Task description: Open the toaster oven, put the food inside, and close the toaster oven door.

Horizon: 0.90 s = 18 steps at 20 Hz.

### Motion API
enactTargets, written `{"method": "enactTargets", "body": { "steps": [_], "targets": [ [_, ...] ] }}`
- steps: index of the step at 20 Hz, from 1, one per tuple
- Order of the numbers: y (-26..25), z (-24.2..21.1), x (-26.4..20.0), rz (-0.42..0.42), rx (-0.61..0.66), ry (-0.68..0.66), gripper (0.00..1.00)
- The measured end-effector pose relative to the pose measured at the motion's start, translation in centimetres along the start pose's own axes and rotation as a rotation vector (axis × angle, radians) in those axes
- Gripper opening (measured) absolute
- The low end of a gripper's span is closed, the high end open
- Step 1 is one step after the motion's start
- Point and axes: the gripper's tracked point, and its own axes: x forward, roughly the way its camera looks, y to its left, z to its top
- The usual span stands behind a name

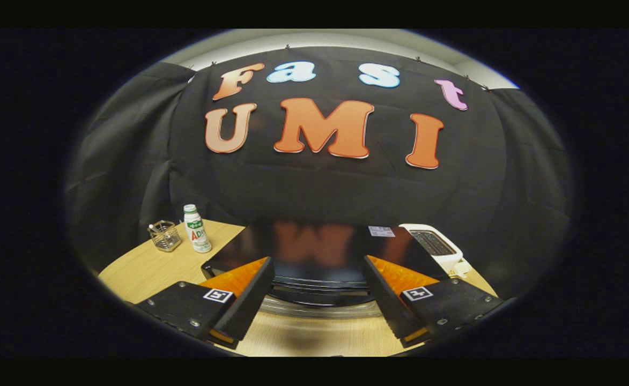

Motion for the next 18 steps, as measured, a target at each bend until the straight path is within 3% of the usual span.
{"method": "enactTargets", "body": {
  "steps": [4, 8, 18],
  "targets": [
    [0.7, -2.2, 1.1, 0.004, -0.010, 0.057, 0.99],
    [0.7, -3.0, 0.3, 0.014, 0.096, 0.057, 0.99],
    [1.3, -5.9, -4.7, 0.016, 0.055, 0.070, 0.99]
  ]
}}
